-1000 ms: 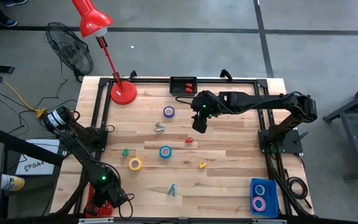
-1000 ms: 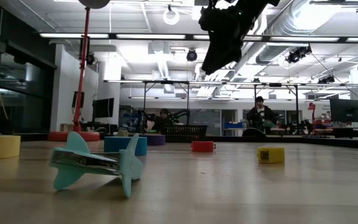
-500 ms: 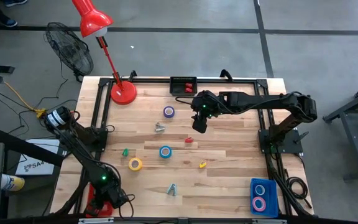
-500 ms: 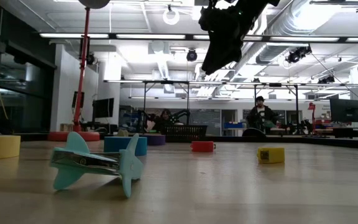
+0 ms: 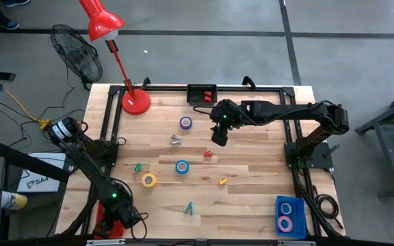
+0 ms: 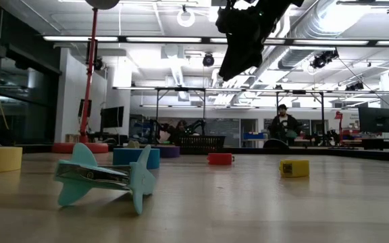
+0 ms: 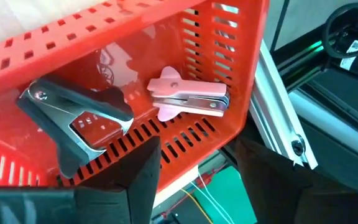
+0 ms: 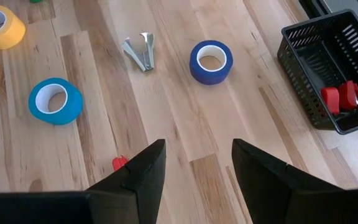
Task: Pick and place Stapler, Stapler remover, tape
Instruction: Put the red stapler into the black basket
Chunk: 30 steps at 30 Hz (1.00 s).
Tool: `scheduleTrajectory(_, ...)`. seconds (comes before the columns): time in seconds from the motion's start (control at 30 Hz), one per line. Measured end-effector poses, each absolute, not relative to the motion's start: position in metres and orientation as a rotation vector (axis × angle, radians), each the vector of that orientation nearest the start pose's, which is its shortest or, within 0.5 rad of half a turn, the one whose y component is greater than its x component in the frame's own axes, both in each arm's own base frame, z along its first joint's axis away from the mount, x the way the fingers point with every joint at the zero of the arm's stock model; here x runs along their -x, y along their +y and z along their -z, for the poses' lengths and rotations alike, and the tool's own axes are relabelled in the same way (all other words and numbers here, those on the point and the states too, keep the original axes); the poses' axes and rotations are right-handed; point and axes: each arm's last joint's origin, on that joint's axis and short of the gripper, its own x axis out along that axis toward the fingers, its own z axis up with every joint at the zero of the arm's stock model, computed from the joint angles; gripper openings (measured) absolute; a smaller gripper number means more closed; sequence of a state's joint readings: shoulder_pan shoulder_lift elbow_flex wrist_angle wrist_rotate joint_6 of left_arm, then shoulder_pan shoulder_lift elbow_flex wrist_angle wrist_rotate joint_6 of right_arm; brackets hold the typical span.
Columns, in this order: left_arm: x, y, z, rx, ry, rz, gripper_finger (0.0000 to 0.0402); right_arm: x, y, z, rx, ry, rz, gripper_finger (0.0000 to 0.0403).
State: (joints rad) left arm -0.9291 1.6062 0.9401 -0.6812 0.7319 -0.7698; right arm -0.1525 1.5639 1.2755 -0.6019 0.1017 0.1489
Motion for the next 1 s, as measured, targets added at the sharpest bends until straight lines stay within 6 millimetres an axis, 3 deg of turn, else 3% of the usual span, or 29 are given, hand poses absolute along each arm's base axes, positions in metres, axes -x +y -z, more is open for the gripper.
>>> scheduleTrajectory(0.23, -0.149, -0.222, -0.191, 0.353, 1.878, 0.601, 0.0205, -0.328, -0.053, -0.281, -0.162, 0.857, 0.300, 0.0177)
scheduleTrajectory(0.53, -0.156, -0.176, -0.226, 0.369, 1.675, 0.329, 0.0205, -0.328, -0.053, -0.282, -0.163, 0.850, 0.298, 0.0177)
scheduleTrajectory(0.77, -0.172, -0.151, -0.228, 0.320, 1.578, 0.252, 0.0205, -0.330, -0.053, -0.279, -0.133, 0.822, 0.275, 0.0177)
scheduleTrajectory(1.0, -0.177, -0.132, -0.233, 0.255, 1.490, 0.148, 0.0205, -0.336, -0.051, -0.262, -0.063, 0.723, 0.150, 0.0177)
